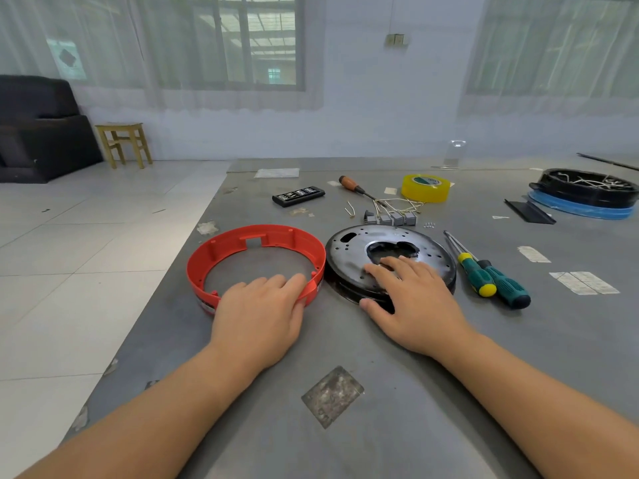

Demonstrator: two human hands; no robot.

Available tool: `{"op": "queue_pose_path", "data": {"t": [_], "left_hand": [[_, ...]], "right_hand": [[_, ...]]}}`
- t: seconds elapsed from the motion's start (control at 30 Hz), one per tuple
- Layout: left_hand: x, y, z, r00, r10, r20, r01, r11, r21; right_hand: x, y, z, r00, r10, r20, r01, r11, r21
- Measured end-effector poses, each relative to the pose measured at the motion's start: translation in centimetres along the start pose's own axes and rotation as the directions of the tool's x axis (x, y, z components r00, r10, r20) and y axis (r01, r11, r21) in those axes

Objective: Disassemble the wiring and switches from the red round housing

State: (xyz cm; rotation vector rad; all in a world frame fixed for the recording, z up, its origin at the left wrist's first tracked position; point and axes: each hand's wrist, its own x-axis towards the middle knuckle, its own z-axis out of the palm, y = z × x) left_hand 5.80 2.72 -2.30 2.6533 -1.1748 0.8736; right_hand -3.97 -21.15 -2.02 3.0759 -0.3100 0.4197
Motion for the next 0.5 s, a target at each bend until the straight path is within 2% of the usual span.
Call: {"op": "queue_pose_path", "data": {"t": [0.2, 0.4, 0.5], "left_hand": [[0.1, -0.7, 0.8, 0.997, 0.012, -0.074, -0.010, 1.000, 0.029], [0.3, -0.6, 1.0, 0.995, -0.017, -0.103, 0.026, 0.996, 0.085], [-0.5, -0.3, 0.1, 0.990, -0.060, -0.130, 0.064, 0.998, 0.025]], "right_hand": [[-0.6, -0.7, -0.4, 0.993, 0.073, -0.096, -0.067, 0.996, 0.062], [-0.5, -0.5, -0.2, 0.995, 0.058, -0.082, -0.054, 0.998, 0.044], [-0.6, -0.6, -0.4, 0.997, 0.061, -0.046, -0.058, 0.996, 0.066]]}}
